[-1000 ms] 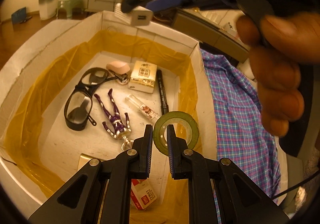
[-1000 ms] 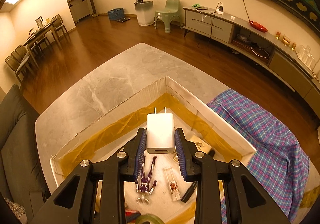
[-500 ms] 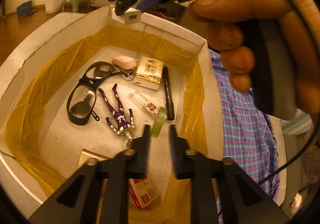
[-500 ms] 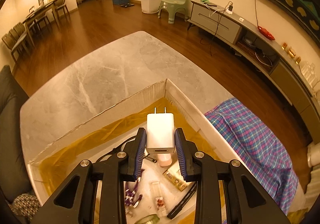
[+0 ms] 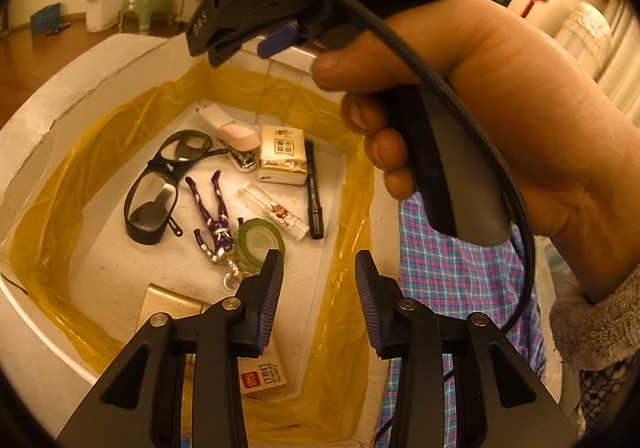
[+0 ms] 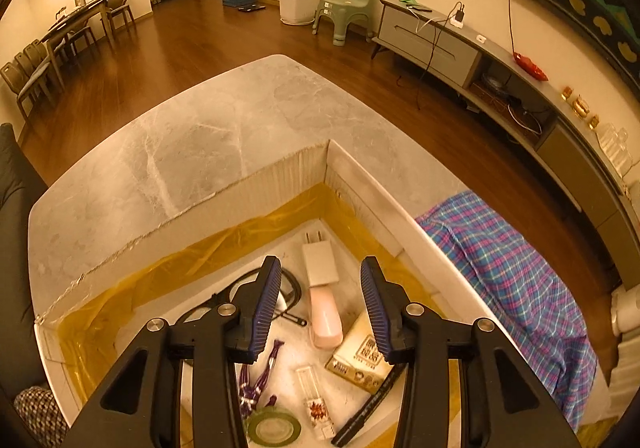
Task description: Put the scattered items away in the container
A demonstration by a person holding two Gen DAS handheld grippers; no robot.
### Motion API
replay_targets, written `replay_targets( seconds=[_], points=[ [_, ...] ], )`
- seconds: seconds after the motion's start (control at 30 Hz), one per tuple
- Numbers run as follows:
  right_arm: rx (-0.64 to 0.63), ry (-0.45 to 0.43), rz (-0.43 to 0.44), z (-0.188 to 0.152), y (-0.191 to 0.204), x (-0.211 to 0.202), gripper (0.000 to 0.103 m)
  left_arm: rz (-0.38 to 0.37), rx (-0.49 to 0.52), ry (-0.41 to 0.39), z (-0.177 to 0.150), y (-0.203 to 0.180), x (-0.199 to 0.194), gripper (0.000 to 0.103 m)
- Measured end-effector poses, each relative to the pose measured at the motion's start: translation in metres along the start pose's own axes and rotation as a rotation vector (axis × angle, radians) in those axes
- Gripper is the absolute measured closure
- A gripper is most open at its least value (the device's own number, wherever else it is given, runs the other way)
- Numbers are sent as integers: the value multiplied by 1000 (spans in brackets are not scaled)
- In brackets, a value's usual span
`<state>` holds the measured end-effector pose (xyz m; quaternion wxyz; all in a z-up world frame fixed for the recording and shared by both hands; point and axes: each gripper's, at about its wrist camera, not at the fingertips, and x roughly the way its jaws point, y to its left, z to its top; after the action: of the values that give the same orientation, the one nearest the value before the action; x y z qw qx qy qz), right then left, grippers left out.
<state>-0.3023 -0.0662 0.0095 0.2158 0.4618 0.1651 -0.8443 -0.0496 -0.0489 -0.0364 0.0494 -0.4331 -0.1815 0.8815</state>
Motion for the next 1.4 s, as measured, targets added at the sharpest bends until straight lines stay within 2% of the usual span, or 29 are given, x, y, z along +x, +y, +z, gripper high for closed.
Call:
replay_targets(
  seconds=[0.17,0.4,0.83,1.17,1.4],
  points=[
    [21,0,18,-10,-3,-16,49,11,-31,-16,3,8,-5,64],
    [39,-13,20,-33,-2,-42,45,48,-41,-63,6,16,-16,64],
    [55,6,-4,-81,2,-76,42,129,19,-207,9,13,-42,64],
    [91,-5,7,-109,3,-97,40,125,25,-224,9,15,-43,62],
    [79,-29,-28,-116,3,-116,39,144,20,-244,9,20,-48,61]
  ],
)
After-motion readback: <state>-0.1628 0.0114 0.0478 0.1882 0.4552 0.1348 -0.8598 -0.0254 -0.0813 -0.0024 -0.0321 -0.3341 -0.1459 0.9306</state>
